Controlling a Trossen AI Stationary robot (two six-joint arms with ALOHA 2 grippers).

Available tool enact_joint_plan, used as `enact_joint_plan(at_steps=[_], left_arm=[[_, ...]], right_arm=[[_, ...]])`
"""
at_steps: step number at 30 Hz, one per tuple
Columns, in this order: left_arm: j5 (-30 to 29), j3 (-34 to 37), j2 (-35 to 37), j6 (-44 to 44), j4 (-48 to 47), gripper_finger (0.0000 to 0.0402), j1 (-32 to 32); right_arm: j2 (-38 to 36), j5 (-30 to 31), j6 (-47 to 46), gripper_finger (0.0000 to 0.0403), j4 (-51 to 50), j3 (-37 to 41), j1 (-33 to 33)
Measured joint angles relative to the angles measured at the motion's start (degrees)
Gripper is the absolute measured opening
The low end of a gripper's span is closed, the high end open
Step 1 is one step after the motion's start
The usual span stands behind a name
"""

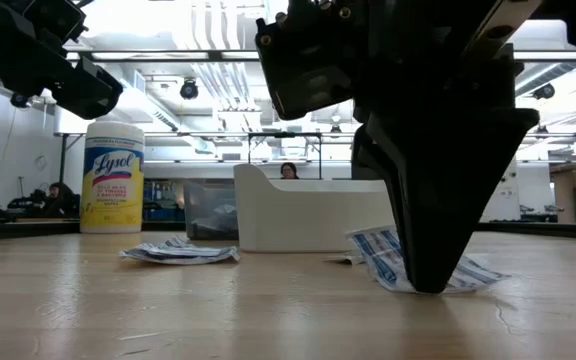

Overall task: Pick & Place First Aid Supplies
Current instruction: Put the blue bandage into the white bin

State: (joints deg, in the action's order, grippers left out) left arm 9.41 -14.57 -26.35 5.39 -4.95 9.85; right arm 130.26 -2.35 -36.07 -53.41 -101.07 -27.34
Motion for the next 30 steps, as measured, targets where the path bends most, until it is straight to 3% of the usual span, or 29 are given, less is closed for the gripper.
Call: enact_joint_plan(at_steps=[11, 30], left_arm=[[0.0, 0.0, 0.0, 0.0, 0.0, 0.0197, 0.0], [0.0, 0.0, 0.0, 0.0, 0.0, 0.0197, 0.0]], right_arm=[[0.0, 1.1, 0.0, 0.0010, -0.2, 0.0, -0.1], [-0.2, -0.5, 0.5, 0.0008, -4.1, -5.3, 0.0]])
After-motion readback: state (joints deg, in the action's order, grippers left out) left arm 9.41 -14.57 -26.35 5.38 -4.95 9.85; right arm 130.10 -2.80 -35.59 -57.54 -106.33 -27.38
